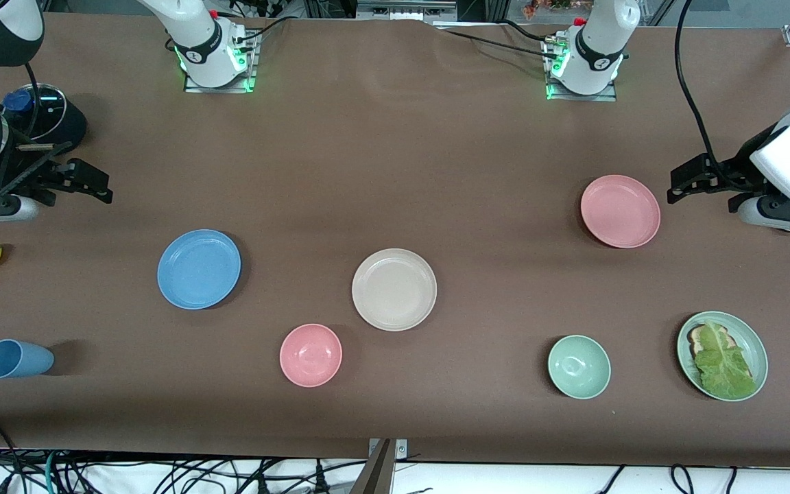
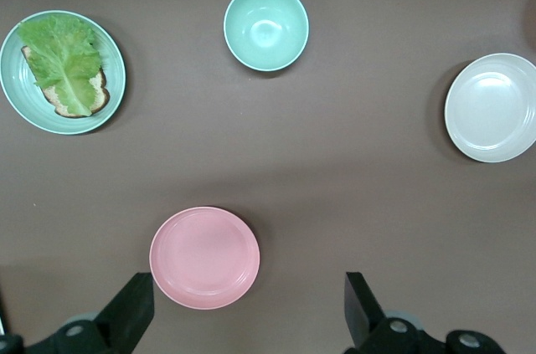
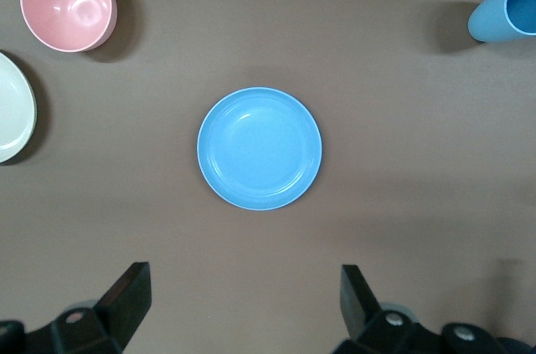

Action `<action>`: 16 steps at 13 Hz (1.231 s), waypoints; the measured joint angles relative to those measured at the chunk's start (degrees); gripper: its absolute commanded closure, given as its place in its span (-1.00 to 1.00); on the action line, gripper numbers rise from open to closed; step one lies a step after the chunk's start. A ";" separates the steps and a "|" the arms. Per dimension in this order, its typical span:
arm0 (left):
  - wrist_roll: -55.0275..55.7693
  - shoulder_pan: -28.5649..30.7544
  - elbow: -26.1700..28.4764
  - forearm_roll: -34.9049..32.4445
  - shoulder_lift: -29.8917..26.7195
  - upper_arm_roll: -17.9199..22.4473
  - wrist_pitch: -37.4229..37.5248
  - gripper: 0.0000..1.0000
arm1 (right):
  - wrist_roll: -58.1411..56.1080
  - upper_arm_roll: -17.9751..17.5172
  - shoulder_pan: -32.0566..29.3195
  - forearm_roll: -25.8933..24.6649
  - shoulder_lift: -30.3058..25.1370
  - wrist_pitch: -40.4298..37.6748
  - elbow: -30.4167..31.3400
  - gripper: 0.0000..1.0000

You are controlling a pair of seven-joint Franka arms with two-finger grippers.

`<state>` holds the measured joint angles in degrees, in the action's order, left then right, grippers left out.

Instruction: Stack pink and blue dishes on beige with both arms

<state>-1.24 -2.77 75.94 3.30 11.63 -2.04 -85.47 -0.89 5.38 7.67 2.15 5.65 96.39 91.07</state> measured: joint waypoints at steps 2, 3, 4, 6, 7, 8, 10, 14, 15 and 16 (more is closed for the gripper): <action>0.00 0.00 0.00 0.00 0.00 0.00 0.00 -1.00 | 0.00 0.00 0.01 0.00 0.00 -0.01 0.00 -1.00; 0.00 0.00 0.00 0.00 0.00 0.00 0.00 -1.00 | 0.00 0.00 0.02 0.00 0.00 -0.03 0.03 -1.00; 0.00 0.00 0.00 0.00 0.00 0.00 0.00 -1.00 | 0.00 -0.01 0.02 0.00 0.00 -0.05 0.09 -1.00; 0.00 -0.04 0.01 0.00 0.08 -0.15 0.00 -1.00 | 0.00 -0.01 0.03 0.00 0.00 -0.14 0.20 -1.00; 0.00 -0.08 0.05 0.00 0.20 -0.22 0.02 -1.00 | 0.00 -0.01 0.03 0.00 0.00 -0.23 0.25 -1.00; 0.00 -0.12 0.17 0.00 0.48 -0.23 0.10 -1.00 | 0.00 -0.01 0.03 0.00 0.00 -0.27 0.29 -1.00; 0.00 -0.12 0.31 0.00 1.87 -0.22 0.25 -1.00 | 0.00 -0.01 0.03 0.00 0.01 -0.28 0.33 -1.00; 0.00 0.05 0.43 0.00 5.63 0.02 0.27 -1.00 | 0.00 -0.01 0.03 0.00 0.03 -0.22 0.34 -1.00; 0.00 0.27 0.47 -0.01 6.46 0.15 0.27 -1.00 | 0.00 -0.01 0.03 0.00 0.04 -0.20 0.34 -1.00; 0.00 0.95 0.52 -0.01 7.31 0.20 0.28 -1.00 | 0.00 -0.01 0.03 0.00 0.05 -0.20 0.34 -1.00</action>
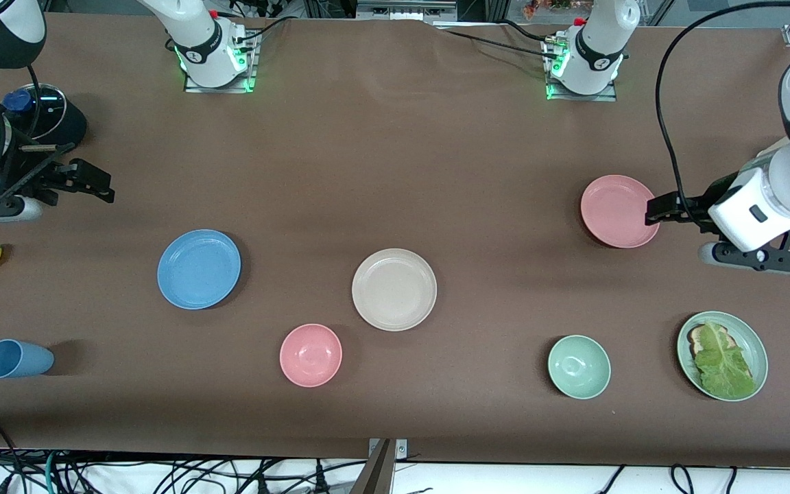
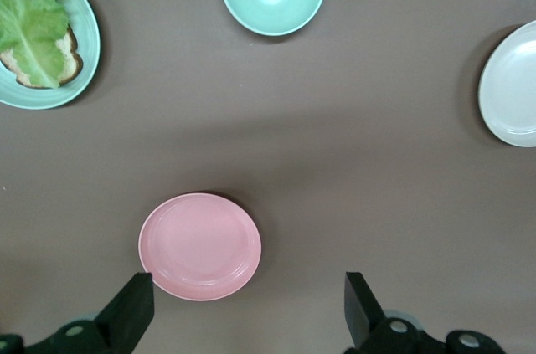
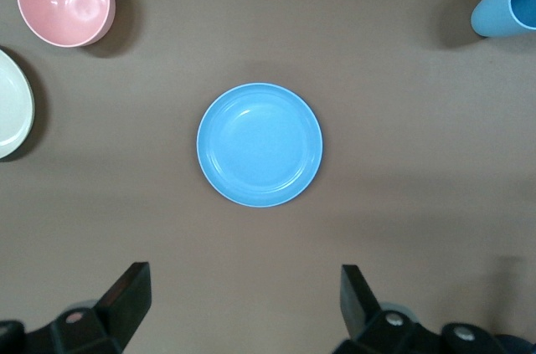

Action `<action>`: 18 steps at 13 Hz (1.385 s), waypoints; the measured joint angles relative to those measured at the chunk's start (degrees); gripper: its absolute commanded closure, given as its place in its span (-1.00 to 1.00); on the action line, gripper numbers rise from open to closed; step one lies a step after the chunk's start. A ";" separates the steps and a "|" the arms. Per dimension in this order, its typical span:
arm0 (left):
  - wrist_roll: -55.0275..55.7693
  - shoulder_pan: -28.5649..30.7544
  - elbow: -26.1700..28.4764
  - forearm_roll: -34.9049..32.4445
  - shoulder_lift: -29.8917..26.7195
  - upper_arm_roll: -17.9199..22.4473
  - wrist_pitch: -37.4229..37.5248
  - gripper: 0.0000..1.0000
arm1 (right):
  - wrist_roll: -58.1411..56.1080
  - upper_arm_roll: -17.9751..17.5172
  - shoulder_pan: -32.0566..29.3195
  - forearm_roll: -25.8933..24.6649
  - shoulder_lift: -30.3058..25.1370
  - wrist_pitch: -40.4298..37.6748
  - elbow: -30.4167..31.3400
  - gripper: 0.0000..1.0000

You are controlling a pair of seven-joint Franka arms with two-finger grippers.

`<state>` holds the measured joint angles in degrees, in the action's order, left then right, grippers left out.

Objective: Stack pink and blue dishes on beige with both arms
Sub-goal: 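Move the left gripper down to the rim of the pink plate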

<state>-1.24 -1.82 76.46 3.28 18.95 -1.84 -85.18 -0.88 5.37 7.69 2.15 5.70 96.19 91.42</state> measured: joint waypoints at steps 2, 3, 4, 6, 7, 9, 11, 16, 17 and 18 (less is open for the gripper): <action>0.00 2.02 0.02 0.00 1.45 0.14 0.00 -1.00 | 0.00 0.00 0.00 0.00 0.00 0.00 0.00 -1.00; 0.00 3.23 0.05 0.00 1.87 0.16 0.22 -1.00 | 0.00 0.00 0.00 0.00 0.00 0.00 0.00 -1.00; -0.01 4.26 0.26 0.00 2.11 0.19 0.94 -1.00 | 0.00 0.00 0.00 0.00 0.01 0.00 0.00 -1.00; -0.08 6.06 1.53 0.00 2.22 0.21 1.56 -1.00 | 0.00 0.00 0.01 0.00 0.03 0.00 0.07 -1.00; -0.12 6.63 2.36 0.00 2.23 0.22 1.60 -1.00 | 0.00 0.00 0.01 0.00 0.06 0.00 0.12 -1.00; -0.12 6.84 4.32 0.00 1.82 0.18 0.92 -1.00 | 0.00 0.00 0.01 0.00 0.11 0.00 0.14 -1.00; -0.12 6.82 9.39 0.00 -0.71 0.16 -3.59 -1.00 | 0.00 -0.01 0.01 0.00 0.15 0.00 0.16 -1.00; -3.01 6.82 25.79 0.20 -9.45 1.64 -13.61 -1.00 | 0.00 -0.01 0.01 0.00 0.38 0.00 0.17 -1.00; -4.30 6.85 27.51 0.65 -9.96 2.64 -14.46 -1.00 | 0.00 0.00 0.01 0.00 0.43 0.00 0.17 -1.00; -5.69 6.96 28.99 1.32 -10.17 3.62 -15.49 -1.00 | 0.00 0.00 0.01 0.00 0.55 0.00 0.17 -1.00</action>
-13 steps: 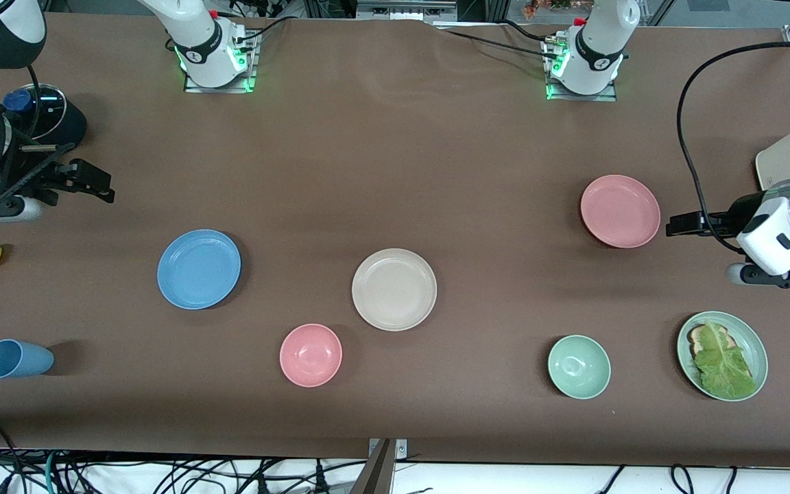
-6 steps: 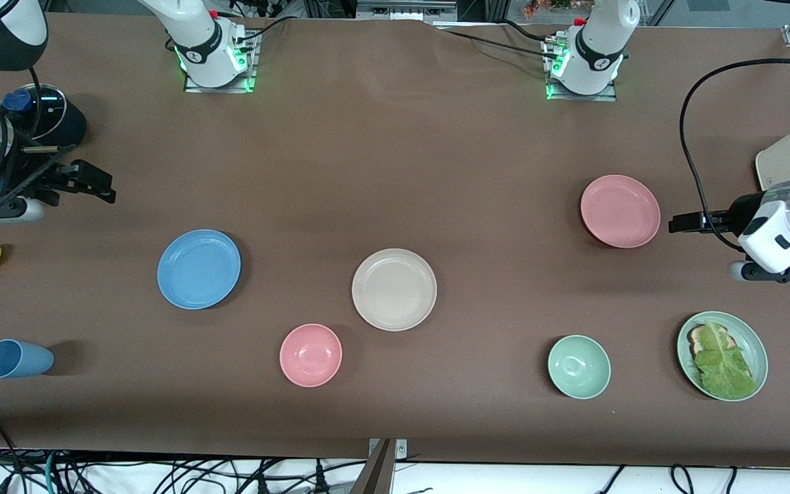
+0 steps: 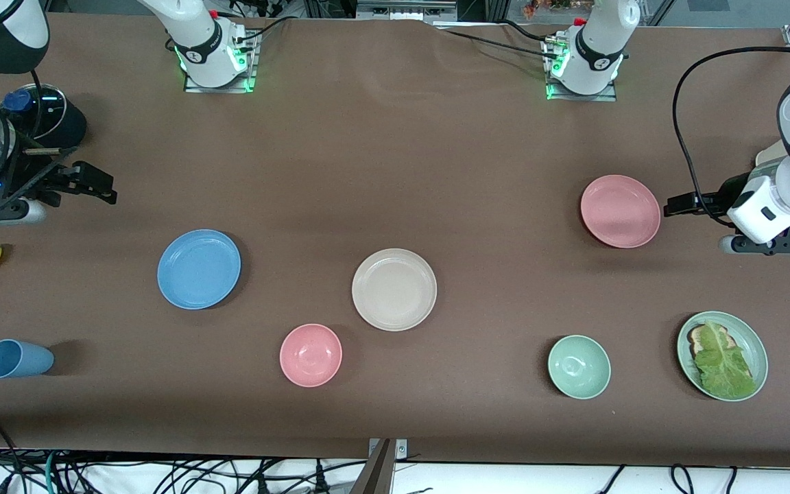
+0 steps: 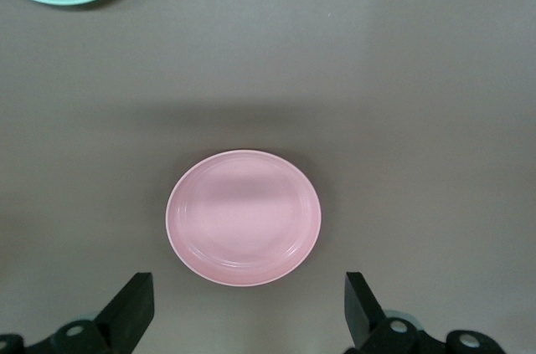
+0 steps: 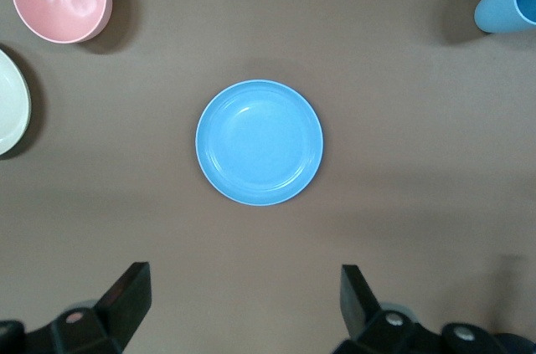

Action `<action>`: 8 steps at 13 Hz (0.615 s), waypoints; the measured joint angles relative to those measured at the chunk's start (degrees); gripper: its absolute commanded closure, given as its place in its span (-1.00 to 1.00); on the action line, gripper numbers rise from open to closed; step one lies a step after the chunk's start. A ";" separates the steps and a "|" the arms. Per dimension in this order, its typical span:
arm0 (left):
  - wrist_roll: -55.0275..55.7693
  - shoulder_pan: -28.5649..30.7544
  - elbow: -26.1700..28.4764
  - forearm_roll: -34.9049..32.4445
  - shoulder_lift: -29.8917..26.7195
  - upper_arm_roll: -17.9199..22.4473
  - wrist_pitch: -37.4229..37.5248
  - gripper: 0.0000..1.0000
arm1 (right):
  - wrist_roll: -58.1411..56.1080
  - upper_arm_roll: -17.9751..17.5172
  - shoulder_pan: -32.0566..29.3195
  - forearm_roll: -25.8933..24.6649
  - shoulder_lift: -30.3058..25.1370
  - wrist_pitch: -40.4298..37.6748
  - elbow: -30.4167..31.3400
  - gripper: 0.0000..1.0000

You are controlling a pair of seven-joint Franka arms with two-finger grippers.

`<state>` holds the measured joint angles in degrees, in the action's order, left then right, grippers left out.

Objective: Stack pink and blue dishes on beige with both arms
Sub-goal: 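Move the left gripper down to the rim of the pink plate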

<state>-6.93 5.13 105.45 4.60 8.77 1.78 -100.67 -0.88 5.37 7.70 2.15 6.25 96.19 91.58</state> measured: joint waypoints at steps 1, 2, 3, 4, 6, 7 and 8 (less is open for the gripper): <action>-1.43 0.38 1.61 0.61 -0.05 0.65 -1.46 -1.00 | 0.01 0.01 0.00 0.00 0.13 0.00 0.02 -1.00; -2.79 1.03 3.28 1.22 -0.04 0.98 -3.03 -1.00 | 0.02 0.01 0.00 0.00 0.23 0.00 0.16 -1.00; -4.34 1.90 4.95 1.97 -0.05 1.18 -4.57 -1.00 | 0.04 0.03 -0.02 0.00 0.25 0.04 0.40 -1.00; -5.75 2.79 6.48 2.62 -0.05 1.26 -5.97 -1.00 | 0.04 0.10 -0.04 0.00 0.25 0.20 0.65 -1.00; -8.34 4.43 9.72 3.94 -0.04 1.31 -9.18 -1.00 | 0.04 0.27 -0.08 -0.11 0.25 0.87 0.96 -1.00; -10.18 5.41 11.41 4.75 -0.01 1.30 -11.17 -1.00 | 0.04 0.32 -0.08 -0.54 0.25 1.49 1.05 -1.00; -12.85 6.75 13.13 5.87 0.18 1.33 -13.39 -1.00 | 0.04 0.34 -0.08 -1.24 0.25 2.26 1.17 -1.00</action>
<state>-19.77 11.88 118.58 10.47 8.95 3.11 -114.06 -0.83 5.71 7.62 0.91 6.50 98.46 92.75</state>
